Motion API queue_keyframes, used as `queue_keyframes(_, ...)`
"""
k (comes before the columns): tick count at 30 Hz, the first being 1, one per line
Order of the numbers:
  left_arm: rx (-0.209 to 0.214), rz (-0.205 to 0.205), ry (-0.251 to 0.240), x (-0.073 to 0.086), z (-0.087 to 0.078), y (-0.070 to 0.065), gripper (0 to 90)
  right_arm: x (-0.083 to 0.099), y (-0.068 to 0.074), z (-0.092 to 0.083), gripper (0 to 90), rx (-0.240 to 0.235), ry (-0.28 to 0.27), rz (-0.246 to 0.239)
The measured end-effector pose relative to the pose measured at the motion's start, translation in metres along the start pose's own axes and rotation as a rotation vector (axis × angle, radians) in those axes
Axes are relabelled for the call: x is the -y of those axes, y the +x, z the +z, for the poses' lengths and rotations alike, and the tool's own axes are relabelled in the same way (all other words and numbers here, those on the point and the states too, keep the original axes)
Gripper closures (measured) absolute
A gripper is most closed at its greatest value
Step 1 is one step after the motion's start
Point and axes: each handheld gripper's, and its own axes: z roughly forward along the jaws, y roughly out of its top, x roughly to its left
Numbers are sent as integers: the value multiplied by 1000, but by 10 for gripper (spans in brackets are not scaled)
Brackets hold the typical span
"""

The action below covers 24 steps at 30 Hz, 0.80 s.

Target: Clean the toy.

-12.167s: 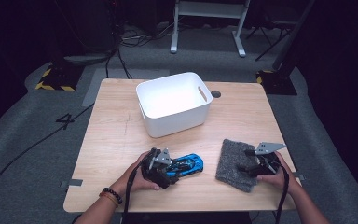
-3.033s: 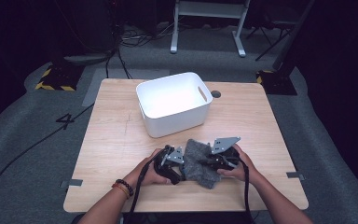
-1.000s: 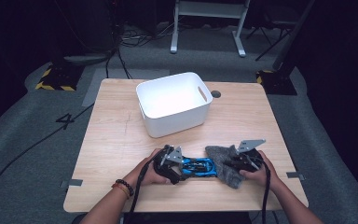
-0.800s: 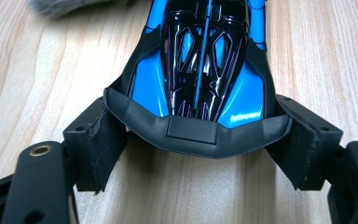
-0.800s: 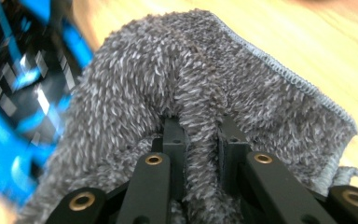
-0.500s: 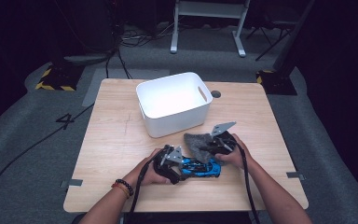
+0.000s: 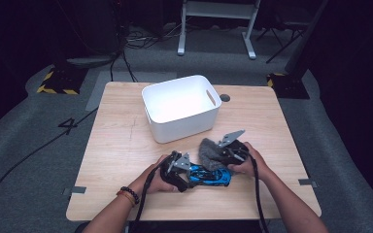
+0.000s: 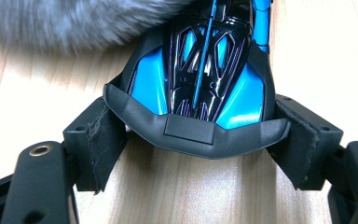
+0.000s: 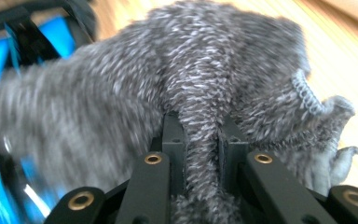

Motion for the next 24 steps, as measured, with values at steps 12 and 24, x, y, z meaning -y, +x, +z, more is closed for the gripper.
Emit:
queue_keyframes(12, -17, -11, -1, 0, 0, -2, 239, 83, 11, -53, 768, -61, -75, 22)
queue_keyframes(24, -67, -46, 70, -9, 2, -7, 161, 94, 14, -53, 757, -31, -137, 72)
